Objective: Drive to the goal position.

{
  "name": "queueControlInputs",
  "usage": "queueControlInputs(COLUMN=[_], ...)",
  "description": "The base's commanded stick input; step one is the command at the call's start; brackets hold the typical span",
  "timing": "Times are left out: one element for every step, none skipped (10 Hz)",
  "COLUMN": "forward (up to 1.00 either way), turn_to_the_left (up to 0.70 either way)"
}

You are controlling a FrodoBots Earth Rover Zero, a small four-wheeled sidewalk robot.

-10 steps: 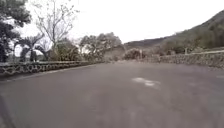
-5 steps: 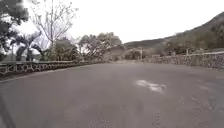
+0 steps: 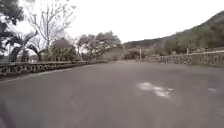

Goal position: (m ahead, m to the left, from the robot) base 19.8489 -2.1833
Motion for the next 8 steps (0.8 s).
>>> queueControlInputs(forward=[0.70, 0.70, 0.70, 0.70, 0.70, 0.70, 0.70, 0.70], turn_to_the_left=[0.00, 0.00, 0.00, 0.00, 0.00, 0.00, 0.00, 0.00])
